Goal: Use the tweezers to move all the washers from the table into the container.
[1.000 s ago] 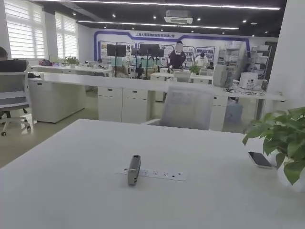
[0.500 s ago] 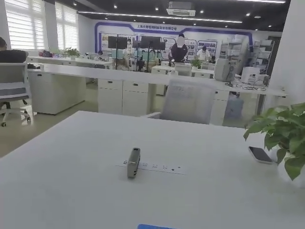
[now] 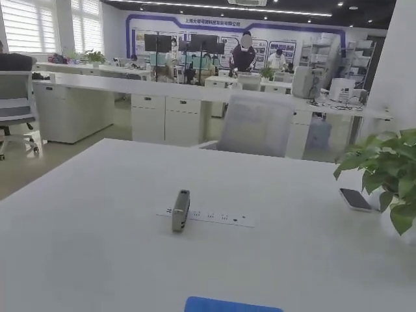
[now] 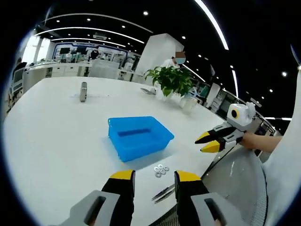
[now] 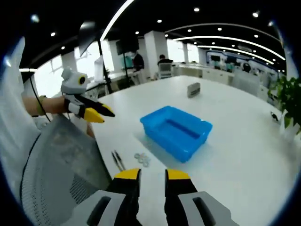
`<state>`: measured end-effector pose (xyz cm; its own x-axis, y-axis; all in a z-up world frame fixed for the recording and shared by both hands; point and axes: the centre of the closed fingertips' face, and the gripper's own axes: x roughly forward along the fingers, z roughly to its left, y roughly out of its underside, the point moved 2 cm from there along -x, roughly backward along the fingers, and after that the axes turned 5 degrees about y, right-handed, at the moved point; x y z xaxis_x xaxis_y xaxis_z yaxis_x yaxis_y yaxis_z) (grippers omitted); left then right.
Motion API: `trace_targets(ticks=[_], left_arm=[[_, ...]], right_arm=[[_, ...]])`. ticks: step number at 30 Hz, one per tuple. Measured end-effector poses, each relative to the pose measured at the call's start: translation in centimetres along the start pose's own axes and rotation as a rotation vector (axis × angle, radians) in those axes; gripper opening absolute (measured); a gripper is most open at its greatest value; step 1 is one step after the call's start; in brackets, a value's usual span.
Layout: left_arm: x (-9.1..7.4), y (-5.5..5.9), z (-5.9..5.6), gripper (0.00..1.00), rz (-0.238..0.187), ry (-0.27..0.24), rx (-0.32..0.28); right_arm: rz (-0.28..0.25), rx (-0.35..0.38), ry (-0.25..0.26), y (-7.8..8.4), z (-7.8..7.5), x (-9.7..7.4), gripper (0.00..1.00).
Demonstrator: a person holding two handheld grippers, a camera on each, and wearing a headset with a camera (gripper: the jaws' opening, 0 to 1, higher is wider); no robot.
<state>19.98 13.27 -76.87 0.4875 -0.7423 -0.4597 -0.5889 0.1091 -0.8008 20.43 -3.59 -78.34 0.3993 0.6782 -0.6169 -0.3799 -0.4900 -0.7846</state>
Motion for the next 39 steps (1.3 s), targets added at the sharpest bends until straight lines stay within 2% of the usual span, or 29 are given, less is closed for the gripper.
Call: trace_targets(ticks=[2,3,5,6,8,10,11,14,16,17,18,21,22,23,25,30,33,37,39], left_arm=[[0.5,0.7,-0.3,0.26,0.070,0.032,0.048],[0.6,0.9,-0.4,0.24,0.087,0.043,0.061],[1.1,2.0,-0.7,0.23,0.182,0.084,0.098],[1.5,2.8,-1.0,0.23,0.241,0.115,0.119],[2.1,4.0,-1.2,0.21,0.322,0.147,0.163],[2.5,4.7,-1.3,0.19,0.374,0.163,0.207],[2.8,5.2,-1.4,0.19,0.415,0.177,0.239],[3.5,6.0,-1.4,0.18,0.483,0.191,0.333],[3.9,6.5,-1.4,0.17,0.536,0.198,0.402],[4.1,6.8,-1.2,0.17,0.575,0.196,0.461],[4.2,6.9,-1.2,0.17,0.589,0.197,0.484],[4.6,7.5,-0.5,0.15,0.681,0.185,0.646],[4.7,7.6,-0.5,0.13,0.701,0.185,0.674],[5.0,7.3,-0.6,0.10,0.694,0.200,0.728],[5.1,7.3,-0.7,0.06,0.695,0.191,0.702],[5.4,7.2,-0.7,0.05,0.697,0.208,0.722],[5.4,7.1,-0.6,0.05,0.684,0.208,0.716],[5.2,7.0,-0.5,0.05,0.648,0.212,0.683],[5.2,7.1,-0.5,0.05,0.640,0.210,0.688]], right_arm=[[0.029,-0.007,-0.052,1.2,0.7,1.1,0.13],[0.065,-0.012,-0.109,1.8,1.5,1.6,0.13],[0.101,-0.031,-0.158,2.5,2.2,2.3,0.11],[0.135,-0.059,-0.181,3.1,2.6,2.7,0.10],[0.194,-0.114,-0.212,4.2,2.9,3.4,0.09],[0.230,-0.177,-0.213,4.7,3.0,3.8,0.07],[0.256,-0.213,-0.222,5.1,3.2,4.0,0.06],[0.286,-0.294,-0.210,5.5,3.1,4.3,0.05],[0.283,-0.305,-0.204,5.5,3.1,4.5,0.05],[0.280,-0.310,-0.200,5.4,3.2,4.6,0.05],[0.278,-0.316,-0.198,5.2,3.2,4.6,0.04],[0.275,-0.341,-0.192,5.2,3.0,4.9,0.03],[0.283,-0.360,-0.195,5.4,3.1,5.0,0.03],[0.294,-0.376,-0.195,5.5,3.1,5.0,0.02],[0.285,-0.386,-0.198,5.2,3.0,5.0,0.00],[0.278,-0.412,-0.199,5.2,2.9,4.9,0.00],[0.270,-0.417,-0.201,5.2,3.1,4.7,0.00],[0.227,-0.406,-0.197,4.1,3.5,3.8,0.00],[0.191,-0.390,-0.191,3.3,3.6,3.3,0.00]])
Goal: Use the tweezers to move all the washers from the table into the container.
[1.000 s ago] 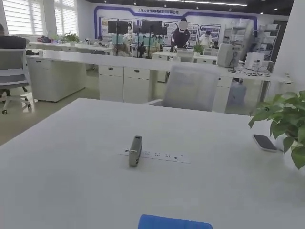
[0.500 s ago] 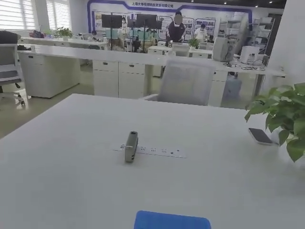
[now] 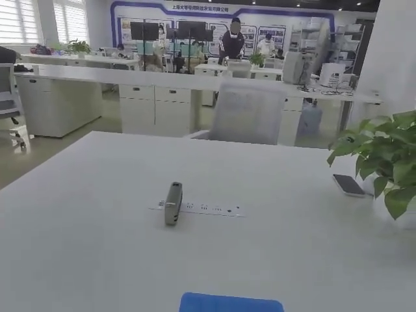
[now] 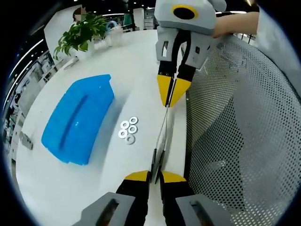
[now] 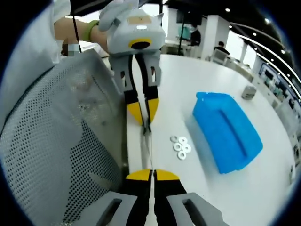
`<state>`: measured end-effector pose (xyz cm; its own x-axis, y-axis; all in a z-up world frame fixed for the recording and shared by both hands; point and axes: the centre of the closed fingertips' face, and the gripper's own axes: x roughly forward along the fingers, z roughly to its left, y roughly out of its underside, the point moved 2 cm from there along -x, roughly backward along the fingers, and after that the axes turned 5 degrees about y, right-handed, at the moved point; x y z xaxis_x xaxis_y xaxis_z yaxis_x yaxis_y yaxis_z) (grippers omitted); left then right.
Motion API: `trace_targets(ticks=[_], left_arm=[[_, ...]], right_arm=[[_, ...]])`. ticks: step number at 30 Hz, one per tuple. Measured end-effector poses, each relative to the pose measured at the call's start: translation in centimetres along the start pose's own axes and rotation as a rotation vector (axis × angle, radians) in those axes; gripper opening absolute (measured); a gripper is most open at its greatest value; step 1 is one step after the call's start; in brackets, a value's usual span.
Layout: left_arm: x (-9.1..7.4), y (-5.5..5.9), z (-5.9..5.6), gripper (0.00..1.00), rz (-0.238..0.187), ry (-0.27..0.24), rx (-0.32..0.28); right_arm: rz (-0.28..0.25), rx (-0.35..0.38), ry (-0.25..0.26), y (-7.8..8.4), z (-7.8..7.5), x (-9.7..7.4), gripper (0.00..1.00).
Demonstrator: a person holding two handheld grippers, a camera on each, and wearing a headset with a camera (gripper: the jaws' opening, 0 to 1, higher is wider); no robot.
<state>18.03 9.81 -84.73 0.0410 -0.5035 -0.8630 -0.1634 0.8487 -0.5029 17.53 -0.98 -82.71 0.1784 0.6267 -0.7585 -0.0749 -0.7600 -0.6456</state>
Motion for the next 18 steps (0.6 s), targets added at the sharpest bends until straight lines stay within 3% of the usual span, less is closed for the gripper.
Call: trace_targets(ticks=[3,8,12,18], left_arm=[[0.0,-0.3,-0.1,0.06,-0.010,-0.006,0.012],[0.0,-1.7,-0.4,0.06,-0.039,-0.015,0.053],[-0.1,-2.7,-0.8,0.07,-0.079,0.001,0.051],[-0.1,-4.0,-1.5,0.07,-0.127,0.002,0.065]], right_arm=[[-0.052,0.000,0.017,-1.6,0.0,-1.3,0.00],[-0.100,-0.041,0.034,-4.0,0.1,-3.0,0.00],[-0.149,-0.069,0.038,-6.5,0.2,-4.2,0.00],[-0.196,-0.104,0.025,-9.1,0.1,-4.1,0.00]])
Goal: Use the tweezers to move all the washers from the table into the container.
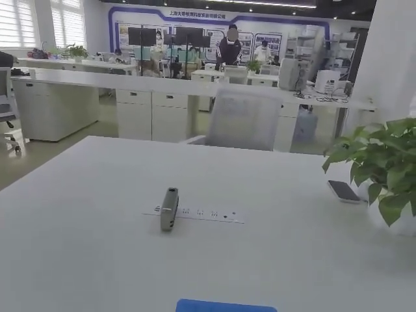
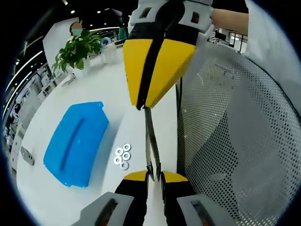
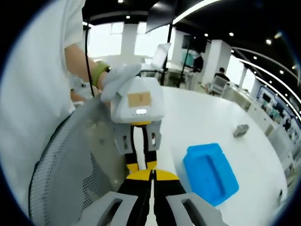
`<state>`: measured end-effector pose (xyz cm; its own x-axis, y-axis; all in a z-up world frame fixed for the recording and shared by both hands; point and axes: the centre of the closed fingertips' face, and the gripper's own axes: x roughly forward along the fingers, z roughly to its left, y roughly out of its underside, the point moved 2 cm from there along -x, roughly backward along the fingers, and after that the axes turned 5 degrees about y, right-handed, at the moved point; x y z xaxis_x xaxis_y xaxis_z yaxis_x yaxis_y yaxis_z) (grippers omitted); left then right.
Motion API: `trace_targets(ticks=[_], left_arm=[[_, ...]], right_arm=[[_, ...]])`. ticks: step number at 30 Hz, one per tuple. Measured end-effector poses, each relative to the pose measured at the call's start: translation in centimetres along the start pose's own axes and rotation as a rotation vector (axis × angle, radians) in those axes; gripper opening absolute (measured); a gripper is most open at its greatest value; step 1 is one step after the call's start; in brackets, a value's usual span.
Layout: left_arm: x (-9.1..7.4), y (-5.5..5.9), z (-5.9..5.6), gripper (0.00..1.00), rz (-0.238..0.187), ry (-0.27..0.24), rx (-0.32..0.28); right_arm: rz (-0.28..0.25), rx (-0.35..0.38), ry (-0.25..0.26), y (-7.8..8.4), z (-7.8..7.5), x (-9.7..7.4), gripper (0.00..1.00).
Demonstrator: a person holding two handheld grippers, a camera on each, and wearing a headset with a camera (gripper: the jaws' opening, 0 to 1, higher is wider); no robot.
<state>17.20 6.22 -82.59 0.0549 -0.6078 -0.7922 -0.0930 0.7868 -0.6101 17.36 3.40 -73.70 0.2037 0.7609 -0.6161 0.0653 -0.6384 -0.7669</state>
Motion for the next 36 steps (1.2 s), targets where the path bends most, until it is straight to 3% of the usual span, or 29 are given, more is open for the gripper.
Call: trace_targets(ticks=[3,8,10,12,15,17,20,21,23,25,27,31,33,36], left_arm=[[-0.1,0.2,0.0,0.08,-0.004,-0.016,-0.016],[-1.6,0.4,-0.1,0.11,-0.070,-0.031,-0.096],[-2.3,0.5,-0.1,0.13,-0.080,-0.037,-0.102],[-3.4,0.0,-0.2,0.15,-0.126,-0.041,-0.120],[-5.0,-2.0,-0.4,0.13,-0.250,-0.004,-0.178],[-5.3,-2.9,-0.4,0.12,-0.286,0.010,-0.191],[-5.3,-3.5,-0.2,0.04,-0.285,-0.001,-0.173],[-5.2,-3.3,0.1,0.02,-0.259,-0.022,-0.145],[-4.9,-3.2,-0.1,0.02,-0.239,-0.011,-0.130],[-5.0,-2.9,0.0,0.03,-0.191,-0.022,-0.110],[-5.1,-3.0,0.0,0.02,-0.180,-0.024,-0.097],[-5.1,-2.8,0.0,0.02,-0.169,-0.009,-0.085],[-5.2,-2.6,0.1,0.02,-0.155,-0.018,-0.067],[-5.4,-2.4,0.3,0.02,-0.156,-0.014,-0.069]], right_arm=[[-0.033,0.005,-0.018,-0.9,0.2,1.0,0.00],[-0.066,0.028,-0.035,-1.5,0.5,1.7,0.00],[-0.076,0.037,-0.042,-1.7,0.6,1.8,0.00],[-0.085,0.047,-0.048,-1.8,0.7,2.0,0.00],[-0.094,0.054,-0.053,-1.8,0.9,2.2,0.00],[-0.096,0.060,-0.057,-1.7,0.9,2.3,0.00],[-0.094,0.065,-0.067,-1.7,0.9,2.4,0.00],[-0.089,0.067,-0.071,-1.6,1.0,2.4,0.00],[-0.092,0.070,-0.069,-1.5,1.0,2.5,0.00],[-0.097,0.074,-0.062,-1.5,1.0,2.6,0.00],[-0.086,0.070,-0.057,-1.2,1.0,2.9,0.00],[-0.114,0.118,-0.052,-0.9,1.1,2.8,0.00],[-0.074,0.151,-0.025,0.3,0.9,2.8,0.07],[-0.031,0.199,-0.043,2.0,1.2,3.2,0.18]])
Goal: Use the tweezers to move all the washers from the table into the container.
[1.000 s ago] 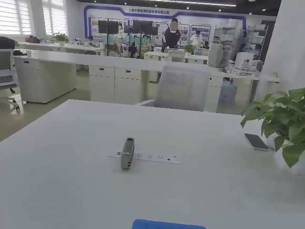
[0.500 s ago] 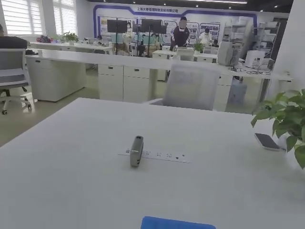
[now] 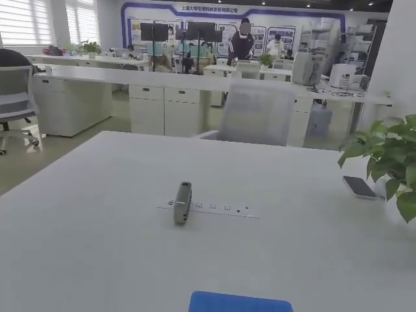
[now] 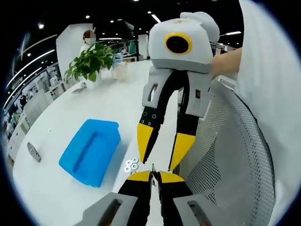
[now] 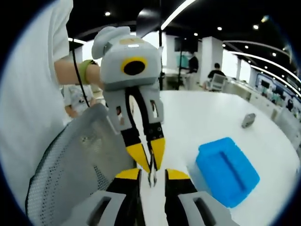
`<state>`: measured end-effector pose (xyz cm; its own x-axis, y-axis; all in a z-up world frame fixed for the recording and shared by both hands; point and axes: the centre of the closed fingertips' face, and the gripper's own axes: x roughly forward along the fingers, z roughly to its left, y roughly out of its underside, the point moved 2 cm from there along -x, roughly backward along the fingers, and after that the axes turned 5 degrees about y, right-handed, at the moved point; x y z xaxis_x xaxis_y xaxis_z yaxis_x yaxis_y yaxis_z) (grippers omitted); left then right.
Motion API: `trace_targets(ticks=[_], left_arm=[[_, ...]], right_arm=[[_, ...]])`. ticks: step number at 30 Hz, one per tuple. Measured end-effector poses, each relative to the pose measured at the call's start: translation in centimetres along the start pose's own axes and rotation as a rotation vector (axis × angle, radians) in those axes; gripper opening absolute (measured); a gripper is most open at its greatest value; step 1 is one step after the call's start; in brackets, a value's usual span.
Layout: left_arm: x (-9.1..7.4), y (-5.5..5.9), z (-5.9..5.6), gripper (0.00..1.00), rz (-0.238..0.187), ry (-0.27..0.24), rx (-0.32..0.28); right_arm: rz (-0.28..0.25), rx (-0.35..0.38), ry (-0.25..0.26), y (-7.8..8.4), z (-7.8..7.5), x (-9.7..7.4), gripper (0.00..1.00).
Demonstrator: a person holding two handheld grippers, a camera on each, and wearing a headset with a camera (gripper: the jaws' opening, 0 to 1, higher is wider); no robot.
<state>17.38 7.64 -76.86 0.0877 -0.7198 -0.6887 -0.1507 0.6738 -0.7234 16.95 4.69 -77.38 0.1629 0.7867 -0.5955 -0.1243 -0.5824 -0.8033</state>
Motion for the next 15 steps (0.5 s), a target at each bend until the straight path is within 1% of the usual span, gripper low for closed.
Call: trace_targets(ticks=[1,2,4,6,8,12,14,15], left_arm=[[0.0,0.0,-0.1,0.02,-0.002,0.007,-0.001],[0.1,0.0,-0.1,0.02,-0.003,0.012,0.002],[0.2,-0.1,-0.3,0.02,-0.004,0.023,0.012],[0.3,-0.2,-0.4,0.02,-0.003,0.033,0.022],[0.4,-0.3,-0.5,0.02,-0.003,0.043,0.031],[0.4,-0.3,-1.0,0.02,0.005,0.062,0.041],[0.4,-0.2,-1.1,0.02,0.006,0.063,0.045],[0.4,-0.2,-1.1,0.02,0.004,0.063,0.043]], right_arm=[[0.015,0.016,-0.012,0.7,0.1,0.3,0.19],[0.032,0.015,-0.019,1.2,0.2,0.5,0.21],[0.088,-0.017,-0.037,2.6,0.6,1.5,0.24],[0.117,-0.052,-0.056,3.4,0.9,2.5,0.24],[0.114,-0.050,-0.059,3.6,0.9,3.6,0.22],[0.104,-0.047,-0.070,3.4,0.8,4.7,0.21],[0.097,-0.057,-0.087,3.3,0.9,5.0,0.15],[0.088,-0.069,-0.093,3.2,1.0,5.0,0.10]])
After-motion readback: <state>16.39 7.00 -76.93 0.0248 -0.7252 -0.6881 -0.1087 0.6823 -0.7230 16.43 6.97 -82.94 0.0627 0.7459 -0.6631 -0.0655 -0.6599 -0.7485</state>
